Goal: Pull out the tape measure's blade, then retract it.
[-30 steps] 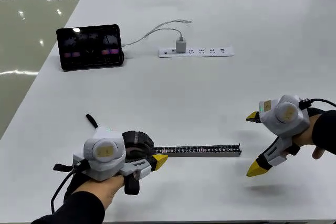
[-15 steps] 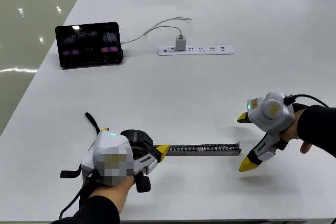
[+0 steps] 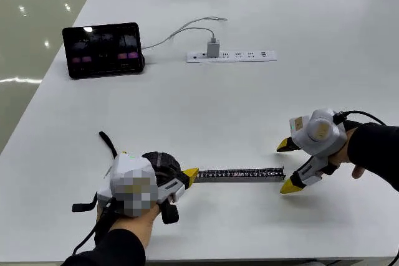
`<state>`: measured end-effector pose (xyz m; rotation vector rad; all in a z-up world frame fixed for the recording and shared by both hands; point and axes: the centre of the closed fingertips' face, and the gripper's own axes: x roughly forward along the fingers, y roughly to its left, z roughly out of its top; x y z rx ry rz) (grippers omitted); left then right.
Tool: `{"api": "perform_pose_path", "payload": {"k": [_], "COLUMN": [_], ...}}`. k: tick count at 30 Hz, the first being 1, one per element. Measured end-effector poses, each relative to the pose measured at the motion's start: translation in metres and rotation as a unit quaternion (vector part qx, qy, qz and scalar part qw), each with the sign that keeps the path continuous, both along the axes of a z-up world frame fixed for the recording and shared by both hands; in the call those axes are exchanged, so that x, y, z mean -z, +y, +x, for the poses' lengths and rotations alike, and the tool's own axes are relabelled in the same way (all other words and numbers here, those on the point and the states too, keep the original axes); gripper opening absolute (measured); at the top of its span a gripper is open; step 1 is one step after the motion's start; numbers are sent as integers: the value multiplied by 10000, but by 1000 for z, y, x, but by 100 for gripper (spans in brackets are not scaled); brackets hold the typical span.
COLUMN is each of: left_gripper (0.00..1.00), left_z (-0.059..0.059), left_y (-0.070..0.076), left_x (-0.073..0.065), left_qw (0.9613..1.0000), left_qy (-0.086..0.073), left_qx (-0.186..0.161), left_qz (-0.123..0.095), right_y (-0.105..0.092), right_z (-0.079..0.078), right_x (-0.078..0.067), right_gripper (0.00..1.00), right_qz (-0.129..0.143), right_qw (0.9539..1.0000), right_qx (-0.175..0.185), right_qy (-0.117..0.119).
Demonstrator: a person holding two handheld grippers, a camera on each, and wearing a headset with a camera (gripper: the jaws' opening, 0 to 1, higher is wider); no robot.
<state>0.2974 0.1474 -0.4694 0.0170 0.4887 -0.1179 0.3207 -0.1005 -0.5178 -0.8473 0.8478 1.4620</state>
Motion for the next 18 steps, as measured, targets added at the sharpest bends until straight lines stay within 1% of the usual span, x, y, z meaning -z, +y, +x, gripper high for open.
{"api": "perform_pose_path", "payload": {"k": [1,4,7,9,11,15,18], "left_gripper": [99,99,99,99,99,99,99], "left_z": [-3,-5,-2,-1,-2,-1,-1], "left_y": [-3,-8,-9,-9,-10,-12,-11], "left_x": [3,5,0,-1,-3,-5,-4], "left_qw": [10000,9999,9999,9999,9998,9997,9997], "left_qy": [44,73,-48,-81,-120,-166,-159], "left_qx": [19,74,86,66,84,112,94], "left_qz": [-33,-66,-67,-97,-110,-116,-127], "right_y": [0,1,2,2,2,1,0], "right_z": [-1,-3,-4,-5,-3,-4,-5], "right_x": [1,2,3,4,4,4,4], "right_gripper": [52,41,36,34,33,26,21], "right_qz": [6,-2,-10,-18,-19,-39,-51], "right_qw": [10000,9999,9998,9998,9996,9996,9995], "right_qx": [-15,-102,-186,-189,-248,-257,-296], "right_qy": [28,43,-50,-33,-92,-106,-91]}}
